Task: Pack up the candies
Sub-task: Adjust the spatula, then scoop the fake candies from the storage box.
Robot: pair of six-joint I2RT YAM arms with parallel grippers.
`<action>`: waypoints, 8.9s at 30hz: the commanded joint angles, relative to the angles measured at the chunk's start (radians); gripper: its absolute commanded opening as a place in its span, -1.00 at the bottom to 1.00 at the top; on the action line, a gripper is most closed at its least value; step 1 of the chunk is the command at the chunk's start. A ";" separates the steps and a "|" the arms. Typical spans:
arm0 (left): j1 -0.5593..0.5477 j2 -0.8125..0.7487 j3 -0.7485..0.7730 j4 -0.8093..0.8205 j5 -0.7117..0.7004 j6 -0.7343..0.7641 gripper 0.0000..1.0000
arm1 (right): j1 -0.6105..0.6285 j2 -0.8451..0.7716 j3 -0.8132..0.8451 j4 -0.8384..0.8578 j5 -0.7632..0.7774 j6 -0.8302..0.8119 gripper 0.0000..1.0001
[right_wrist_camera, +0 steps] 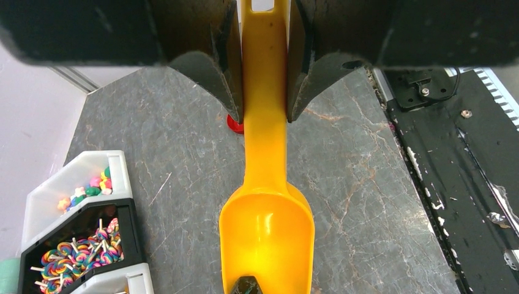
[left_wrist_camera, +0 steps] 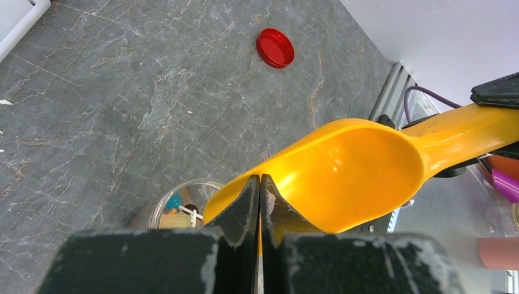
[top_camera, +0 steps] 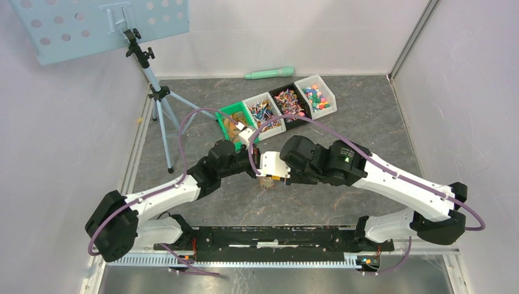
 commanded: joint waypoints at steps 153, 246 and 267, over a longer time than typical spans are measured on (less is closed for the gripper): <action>0.208 -0.423 0.287 -0.738 0.744 0.836 -0.95 | -0.043 -0.412 -0.548 1.192 -0.542 0.435 0.09; 0.208 -1.140 -0.041 -0.690 -0.597 0.709 1.00 | -0.275 0.571 -0.419 1.815 -0.040 0.287 -1.00; 0.209 -1.119 -0.042 -0.673 -0.591 0.713 1.00 | -0.283 0.531 -0.642 2.303 -0.045 0.263 -1.00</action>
